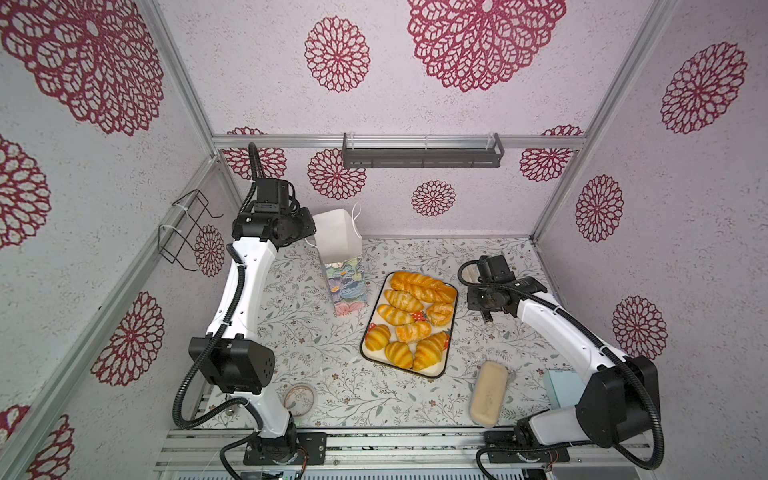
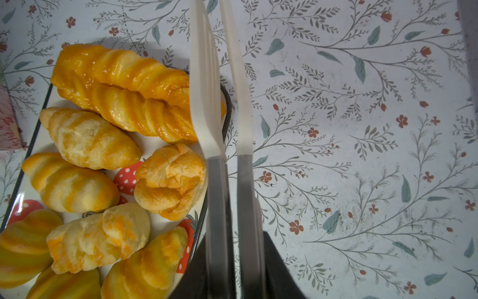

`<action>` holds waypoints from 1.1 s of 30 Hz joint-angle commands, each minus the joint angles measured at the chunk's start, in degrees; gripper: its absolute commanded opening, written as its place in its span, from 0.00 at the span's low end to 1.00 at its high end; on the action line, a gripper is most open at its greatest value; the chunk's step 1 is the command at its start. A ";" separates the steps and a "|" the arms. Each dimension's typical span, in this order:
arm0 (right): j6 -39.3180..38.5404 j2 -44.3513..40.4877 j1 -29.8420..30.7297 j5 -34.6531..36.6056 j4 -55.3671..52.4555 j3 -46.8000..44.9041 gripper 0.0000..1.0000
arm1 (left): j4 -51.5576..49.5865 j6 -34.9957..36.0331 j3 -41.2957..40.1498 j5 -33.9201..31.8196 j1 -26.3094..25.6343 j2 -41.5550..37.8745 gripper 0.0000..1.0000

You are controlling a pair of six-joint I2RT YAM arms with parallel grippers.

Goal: Pack bread into a paper bag
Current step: Pick up the bread from the tray.

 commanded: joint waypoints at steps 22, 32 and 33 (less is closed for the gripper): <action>0.42 -5.91 4.07 -5.58 -5.31 0.28 0.27 | 7.42 -3.81 -8.33 9.55 4.36 -4.04 0.00; 1.89 -3.00 5.45 -8.99 -6.04 -1.61 0.27 | 8.62 -4.37 -10.33 11.78 4.80 -4.97 0.00; 2.06 -3.13 5.56 -9.32 -6.47 -1.74 0.27 | 8.79 -4.35 -10.49 11.97 4.79 -4.98 0.00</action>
